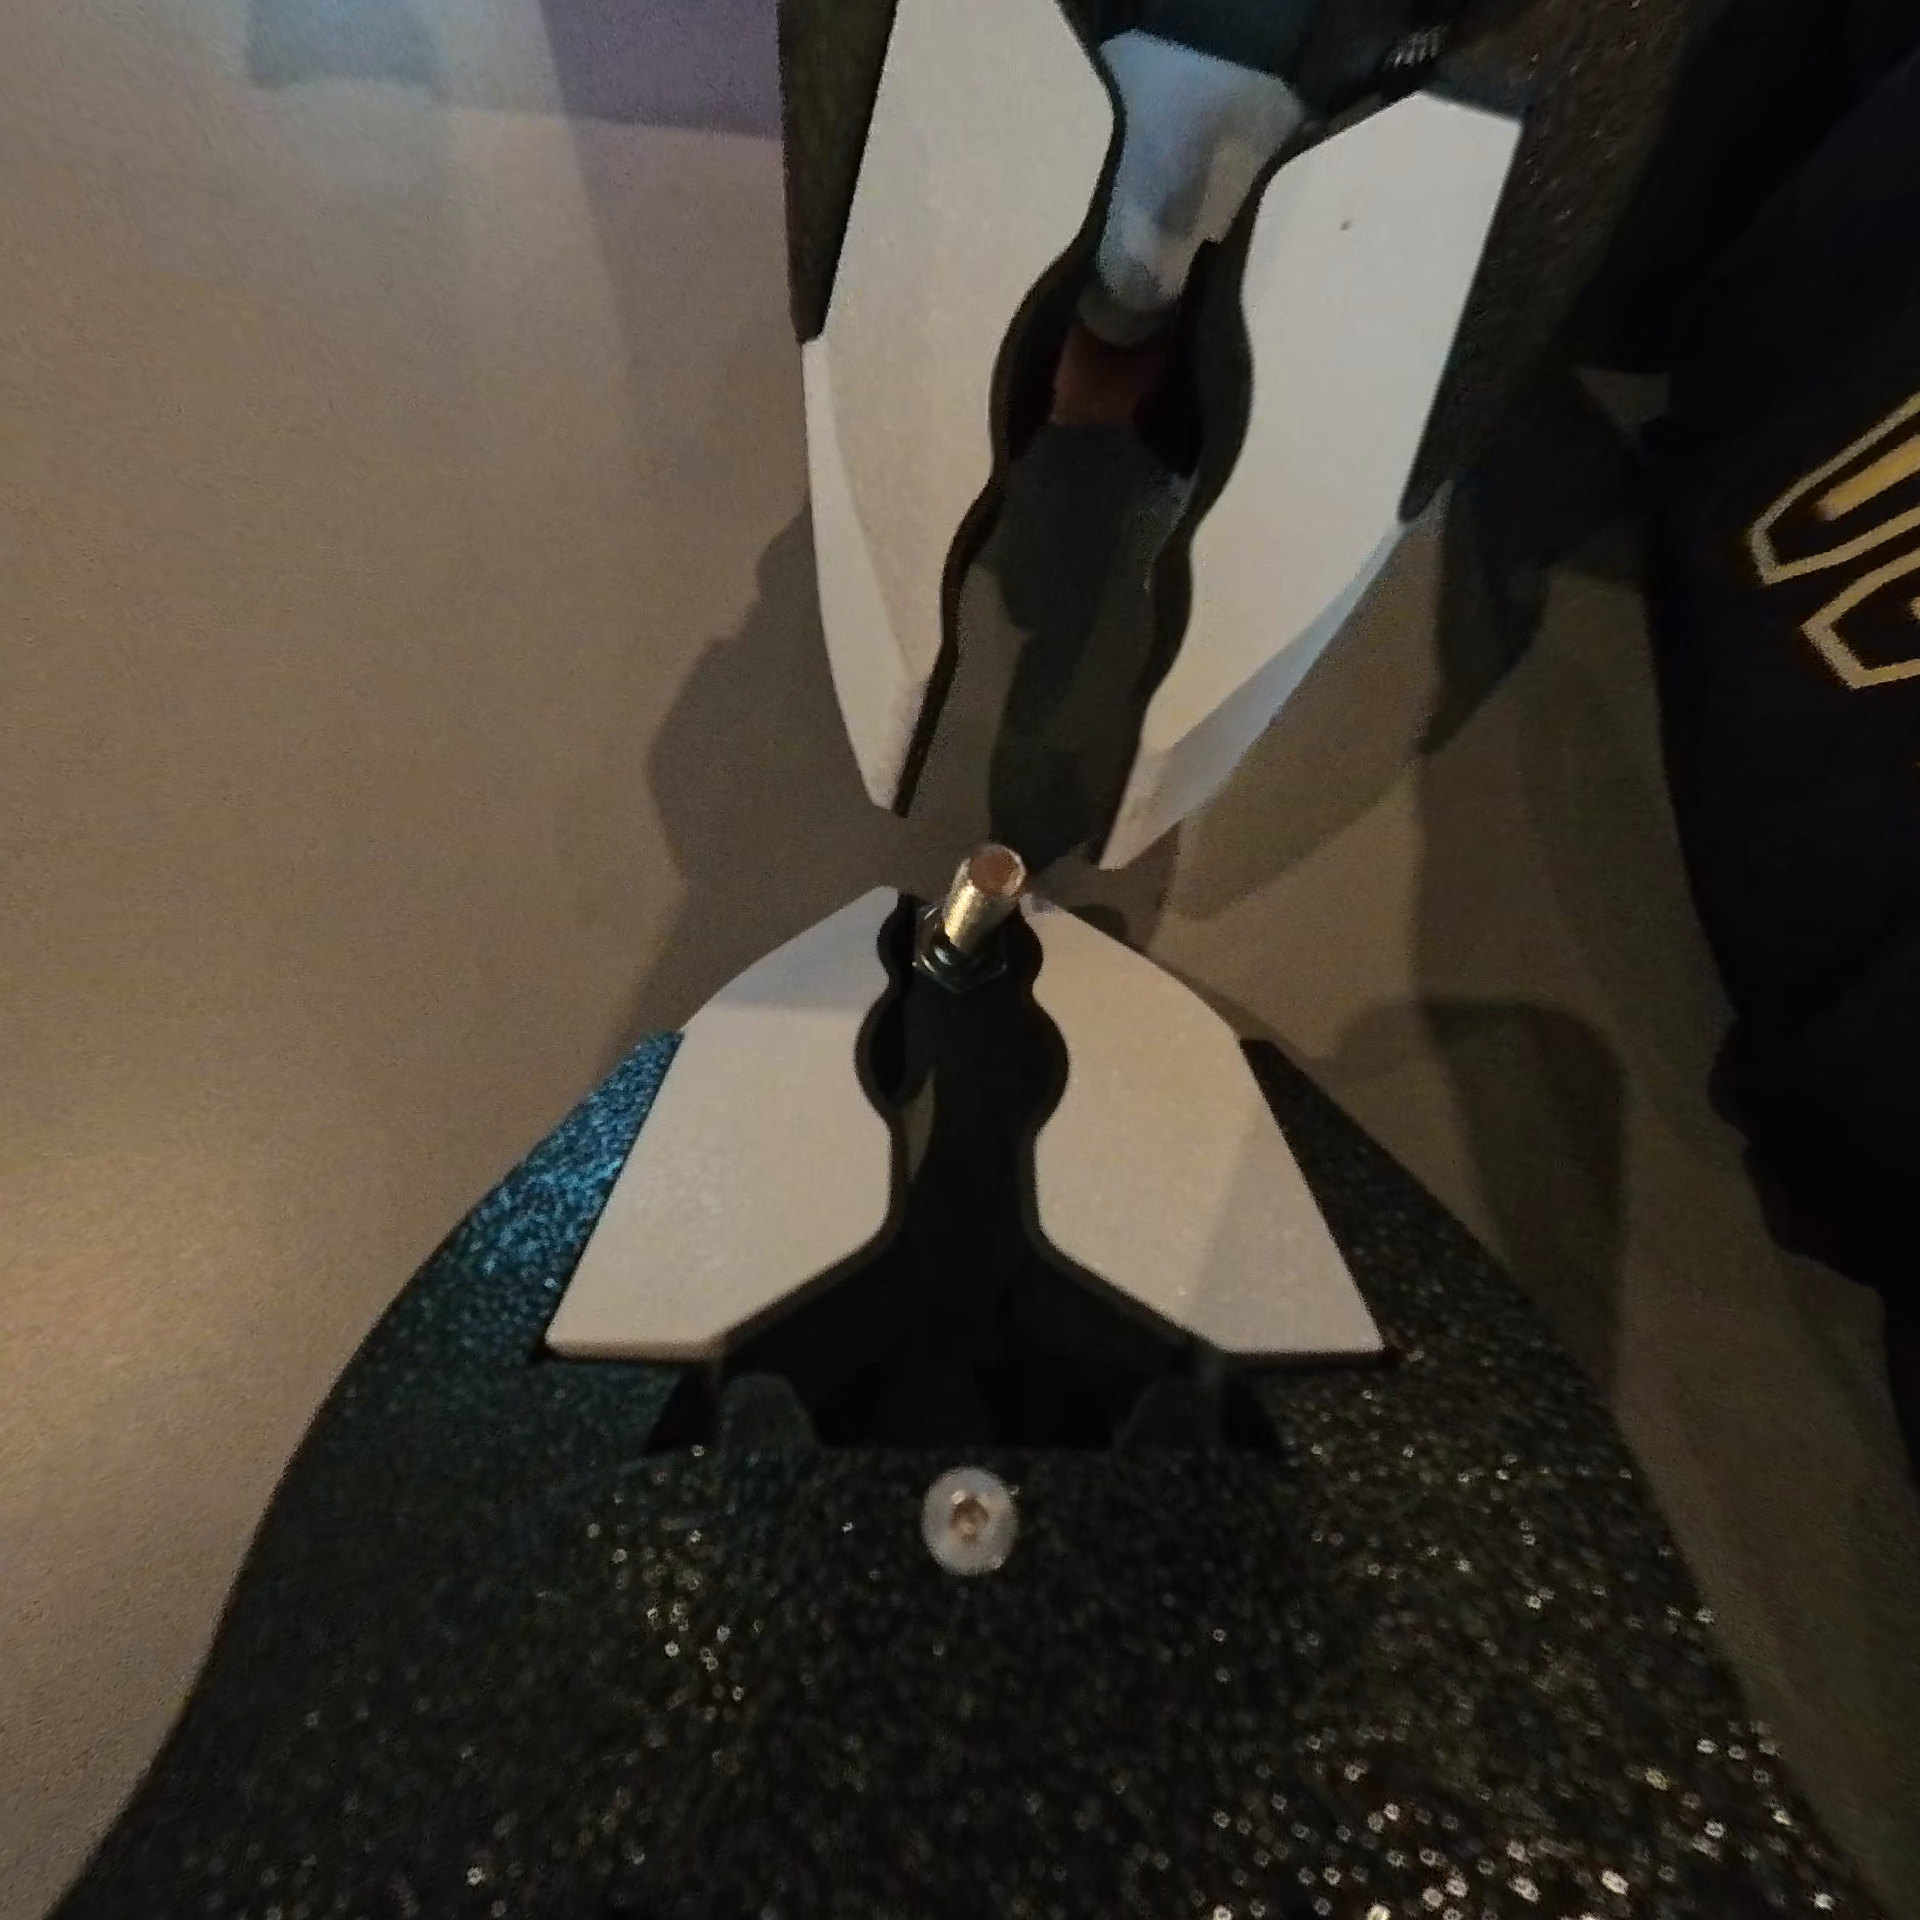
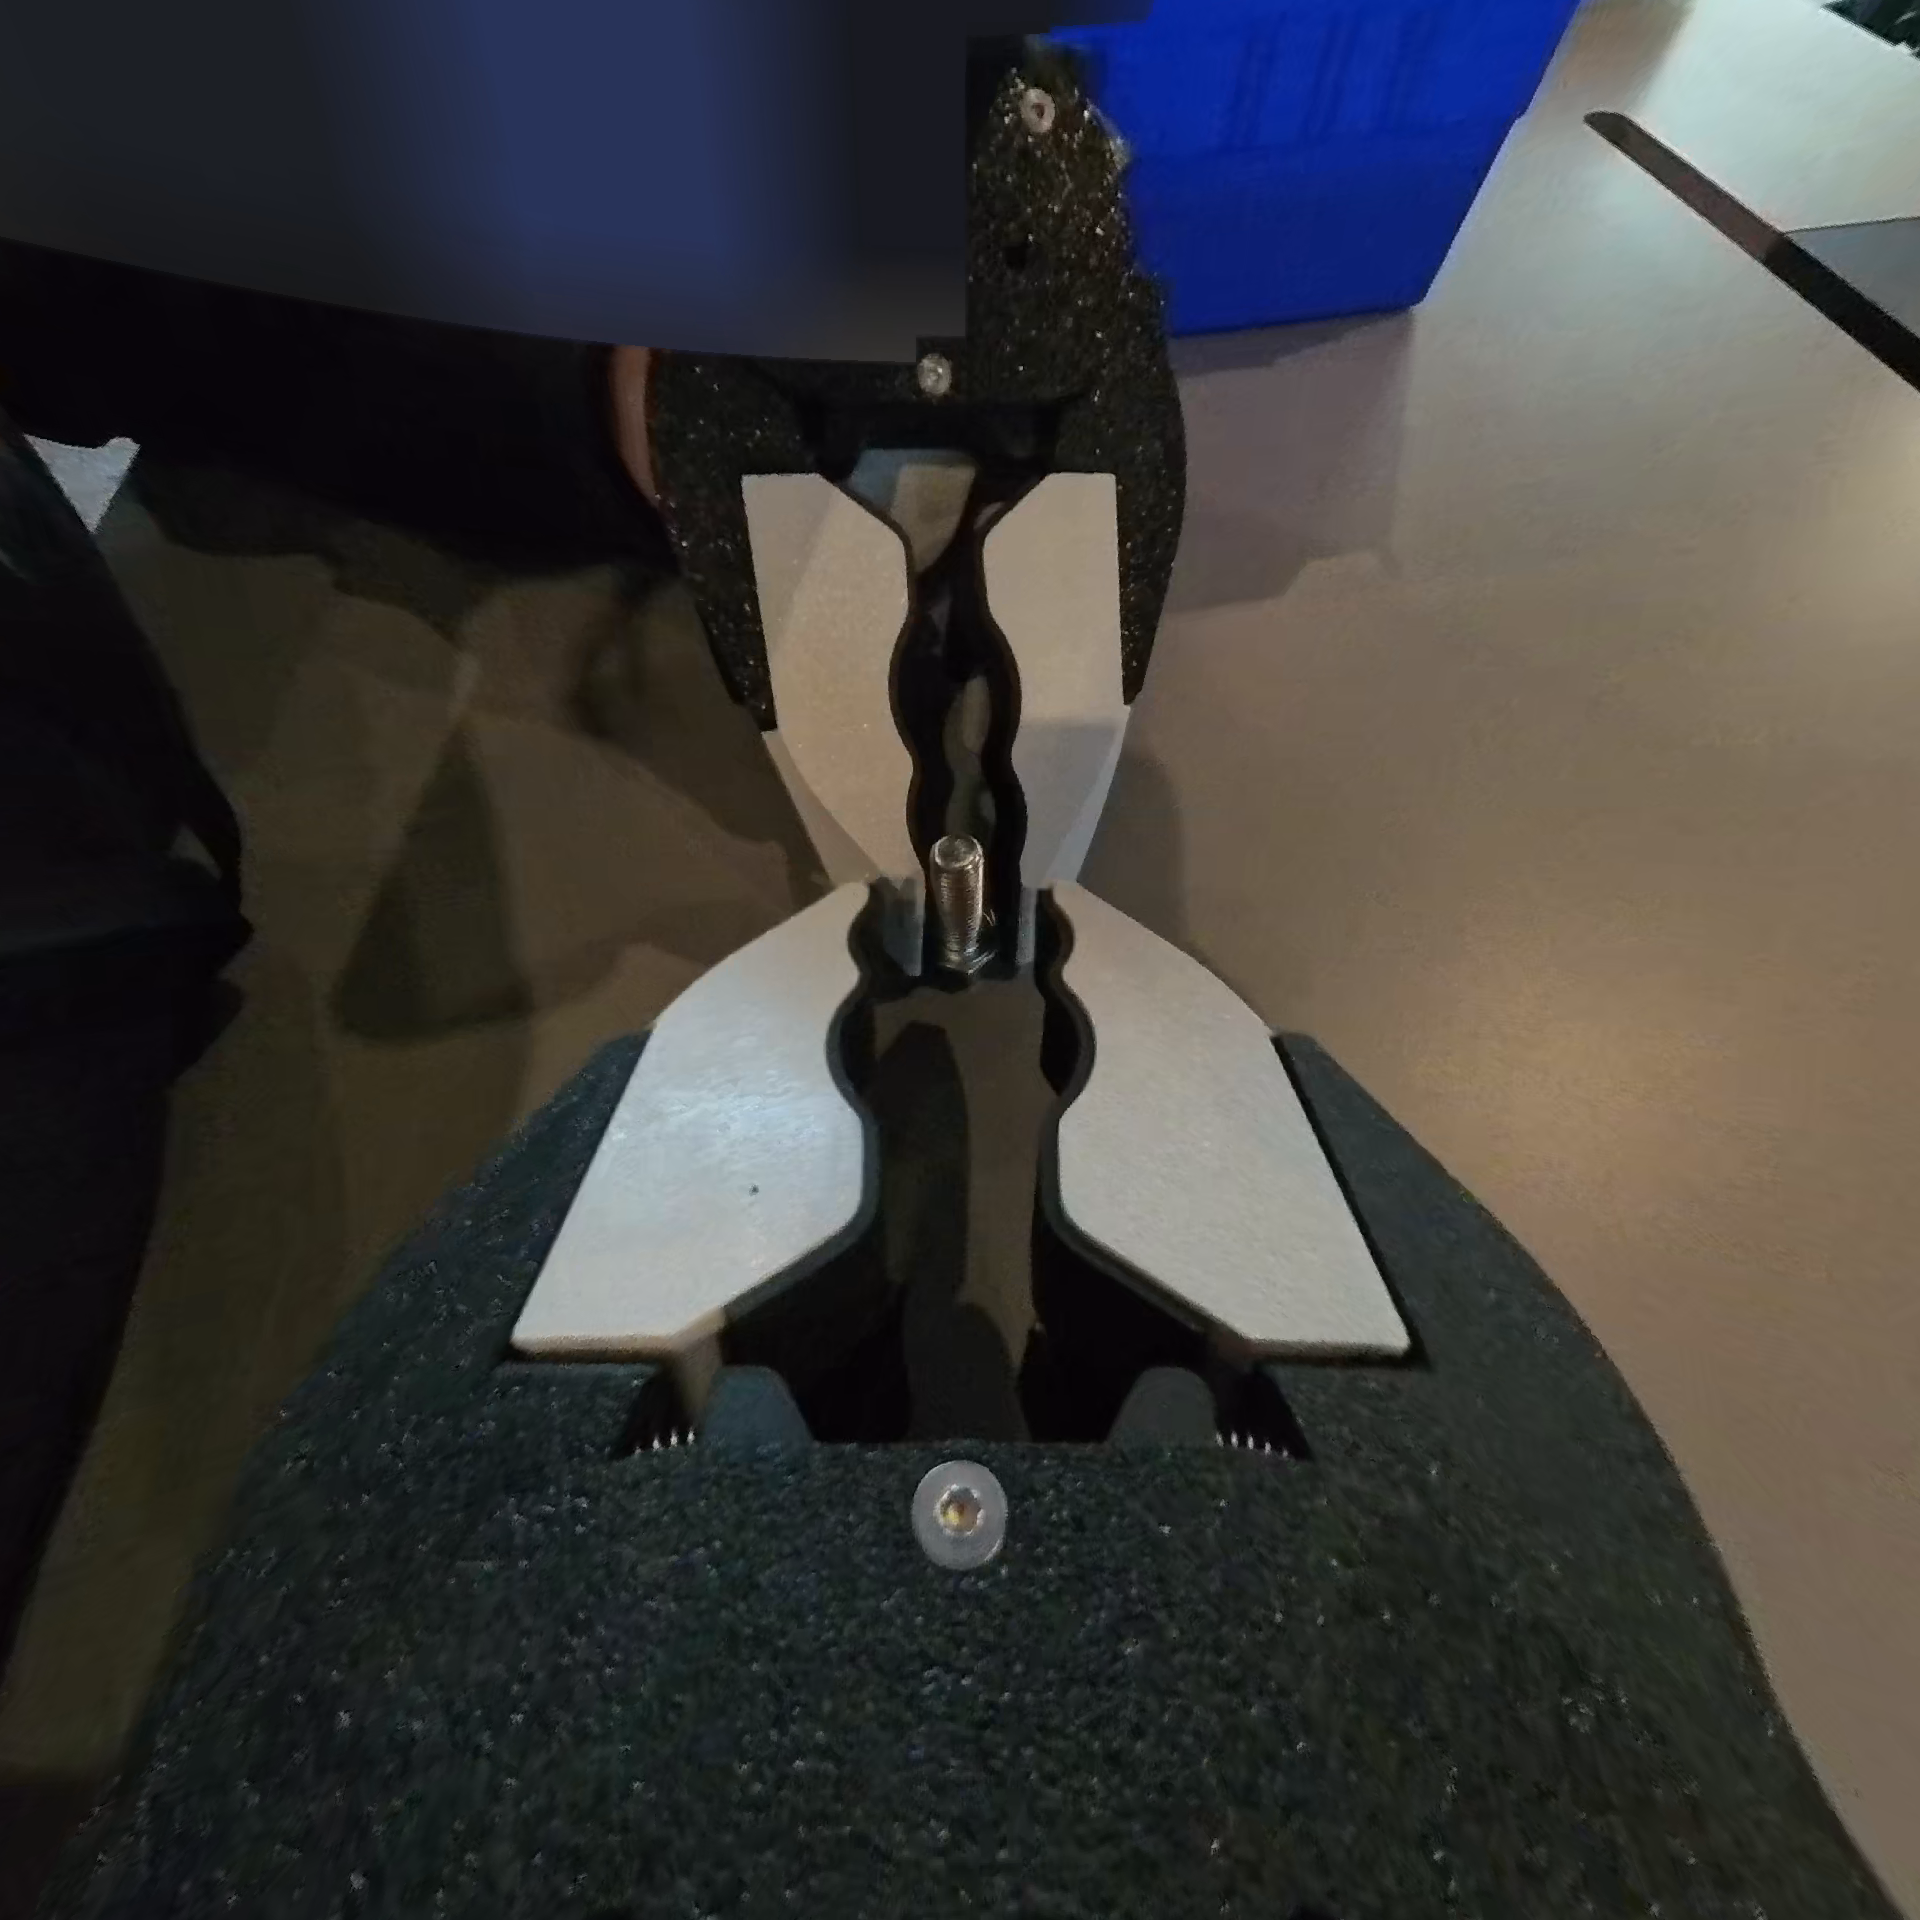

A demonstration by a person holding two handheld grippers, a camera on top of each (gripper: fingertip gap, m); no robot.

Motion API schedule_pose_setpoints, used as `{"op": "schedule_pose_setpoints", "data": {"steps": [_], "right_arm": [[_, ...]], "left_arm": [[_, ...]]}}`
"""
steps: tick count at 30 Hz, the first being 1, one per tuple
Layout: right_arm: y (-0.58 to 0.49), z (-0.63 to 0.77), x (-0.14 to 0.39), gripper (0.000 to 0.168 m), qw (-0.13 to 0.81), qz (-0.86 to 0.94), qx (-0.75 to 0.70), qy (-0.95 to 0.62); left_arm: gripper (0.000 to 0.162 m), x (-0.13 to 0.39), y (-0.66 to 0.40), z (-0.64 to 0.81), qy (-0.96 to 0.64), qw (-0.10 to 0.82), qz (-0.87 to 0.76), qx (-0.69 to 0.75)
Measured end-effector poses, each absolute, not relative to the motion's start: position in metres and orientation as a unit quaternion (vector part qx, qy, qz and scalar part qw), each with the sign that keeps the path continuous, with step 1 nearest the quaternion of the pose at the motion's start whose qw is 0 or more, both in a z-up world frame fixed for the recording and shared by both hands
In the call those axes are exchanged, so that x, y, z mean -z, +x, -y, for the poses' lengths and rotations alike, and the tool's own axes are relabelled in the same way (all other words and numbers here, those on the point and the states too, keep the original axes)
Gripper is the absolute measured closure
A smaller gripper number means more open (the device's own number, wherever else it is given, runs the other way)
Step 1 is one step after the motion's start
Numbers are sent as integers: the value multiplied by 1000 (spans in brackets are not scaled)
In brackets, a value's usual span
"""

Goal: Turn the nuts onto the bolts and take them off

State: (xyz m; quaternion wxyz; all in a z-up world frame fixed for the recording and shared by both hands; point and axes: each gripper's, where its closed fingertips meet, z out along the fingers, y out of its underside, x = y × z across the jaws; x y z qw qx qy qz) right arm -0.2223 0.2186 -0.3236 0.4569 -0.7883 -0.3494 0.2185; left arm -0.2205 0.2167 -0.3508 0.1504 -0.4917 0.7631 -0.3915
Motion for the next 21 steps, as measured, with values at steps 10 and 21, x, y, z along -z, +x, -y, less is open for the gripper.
{"op": "schedule_pose_setpoints", "data": {"steps": [10, 21], "right_arm": [[-225, -219, 327, 145, 455, 365, -202, -787], [-203, -203, 302, 137, 521, 335, -228, -752]], "left_arm": [[145, 351, -218, -218, -493, 158, -762, 388], [112, 353, -223, -220, -489, 208, -770, 355]]}}
